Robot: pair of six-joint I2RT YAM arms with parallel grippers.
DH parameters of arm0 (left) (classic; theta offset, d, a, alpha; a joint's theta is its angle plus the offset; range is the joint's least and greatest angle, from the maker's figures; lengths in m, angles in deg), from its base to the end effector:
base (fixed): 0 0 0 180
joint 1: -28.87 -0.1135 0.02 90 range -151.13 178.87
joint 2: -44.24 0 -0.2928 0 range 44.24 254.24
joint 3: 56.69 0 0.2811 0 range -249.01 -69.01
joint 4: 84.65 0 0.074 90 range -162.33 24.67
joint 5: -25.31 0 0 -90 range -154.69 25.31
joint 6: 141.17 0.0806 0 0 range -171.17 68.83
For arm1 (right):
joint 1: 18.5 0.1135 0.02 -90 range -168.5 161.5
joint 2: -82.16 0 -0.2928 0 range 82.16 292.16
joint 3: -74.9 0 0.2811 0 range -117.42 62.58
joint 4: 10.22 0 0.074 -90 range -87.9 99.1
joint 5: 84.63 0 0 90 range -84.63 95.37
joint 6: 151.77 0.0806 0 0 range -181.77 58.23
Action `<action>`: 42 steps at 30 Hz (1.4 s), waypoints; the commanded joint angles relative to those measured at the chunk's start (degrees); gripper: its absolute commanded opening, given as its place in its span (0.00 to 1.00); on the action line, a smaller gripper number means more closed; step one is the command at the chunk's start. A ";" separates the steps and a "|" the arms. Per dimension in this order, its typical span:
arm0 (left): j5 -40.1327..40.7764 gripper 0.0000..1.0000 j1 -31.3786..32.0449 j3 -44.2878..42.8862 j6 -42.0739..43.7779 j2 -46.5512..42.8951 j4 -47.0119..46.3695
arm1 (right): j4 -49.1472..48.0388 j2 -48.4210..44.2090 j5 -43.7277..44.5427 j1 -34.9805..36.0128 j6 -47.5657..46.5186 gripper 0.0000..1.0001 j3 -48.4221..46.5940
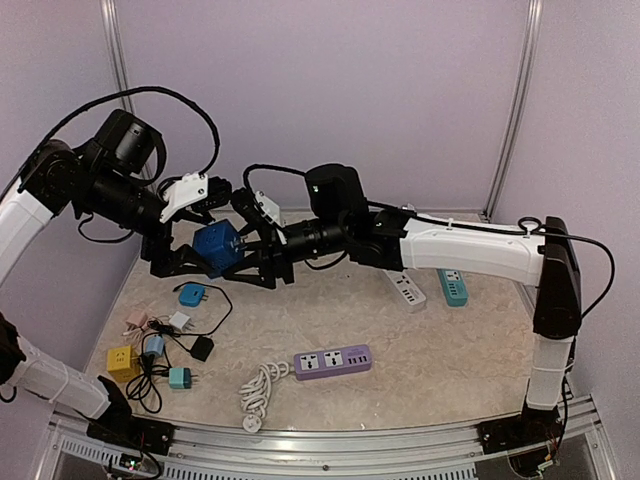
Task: Insert the plug
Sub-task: Adjust the plug.
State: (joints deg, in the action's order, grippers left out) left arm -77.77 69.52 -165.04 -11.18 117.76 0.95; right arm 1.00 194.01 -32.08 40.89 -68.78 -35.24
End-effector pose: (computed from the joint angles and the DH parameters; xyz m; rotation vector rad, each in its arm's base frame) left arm 0.1885 -0.1859 0.4367 1.6577 1.7990 -0.2852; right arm 0.2350 0.4935 0.3460 -1.4371 1.2801 1.2183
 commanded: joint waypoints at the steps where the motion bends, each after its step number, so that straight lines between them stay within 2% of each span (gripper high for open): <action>1: 0.80 0.98 0.02 -4.54 -1.77 -1.13 -1.94 | -8.18 -5.62 3.54 -0.15 4.02 0.00 2.57; 5: -1.88 0.99 -2.57 -7.93 -2.18 -1.98 -1.56 | -14.02 -8.84 4.69 -0.20 6.67 0.00 5.96; 8: -7.72 0.99 -9.78 -11.34 -3.23 -2.89 -0.55 | -19.94 -12.41 5.85 -0.21 9.24 0.00 9.08; 11: -13.77 0.99 -16.89 -10.34 -3.34 -6.13 -2.67 | -24.83 -14.68 6.15 -0.25 9.81 0.00 10.84; 14: -13.98 0.99 -17.51 -10.48 -4.60 -7.14 -0.90 | -30.26 -15.04 4.93 -0.23 10.57 0.00 12.05; 17: -17.87 0.99 -16.81 -2.47 -2.61 -12.24 -7.08 | -36.39 -13.74 3.68 -0.24 11.62 0.00 12.59; 19: -19.72 0.99 -14.99 3.12 -4.35 -17.14 -16.82 | -39.18 -12.54 2.60 -0.14 11.69 0.00 12.29; 22: -17.42 0.97 -8.70 9.15 -8.35 -21.82 -32.40 | -42.76 -11.07 1.32 0.15 11.42 0.00 12.23; 25: -16.23 0.97 -2.84 7.85 -9.40 -19.26 -34.24 | -43.92 -10.27 -0.85 0.22 10.63 0.00 12.13; 29: -18.42 0.99 -1.89 7.58 -13.36 -16.88 -39.34 | -42.66 -10.74 -3.38 0.35 8.91 0.00 12.39; 34: -19.30 0.95 -0.17 7.11 -11.64 -13.55 -36.64 | -41.65 -10.07 -5.11 0.30 8.00 0.00 11.42; 37: -19.36 0.89 0.45 6.64 -11.49 -12.26 -37.62 | -41.86 -9.35 -5.77 0.39 8.17 0.00 10.93; 40: -19.14 0.77 0.93 5.81 -11.41 -11.29 -38.40 | -41.70 -8.71 -6.38 0.42 8.56 0.00 10.35; 42: -19.09 0.75 1.18 5.67 -11.02 -10.79 -37.67 | -41.56 -8.48 -6.40 0.44 8.51 0.00 10.12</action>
State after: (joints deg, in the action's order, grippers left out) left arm -97.18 70.11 -157.48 -22.43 106.29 -35.01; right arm -39.02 184.18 -36.21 40.87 -60.21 -23.18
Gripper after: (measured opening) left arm 0.760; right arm 0.613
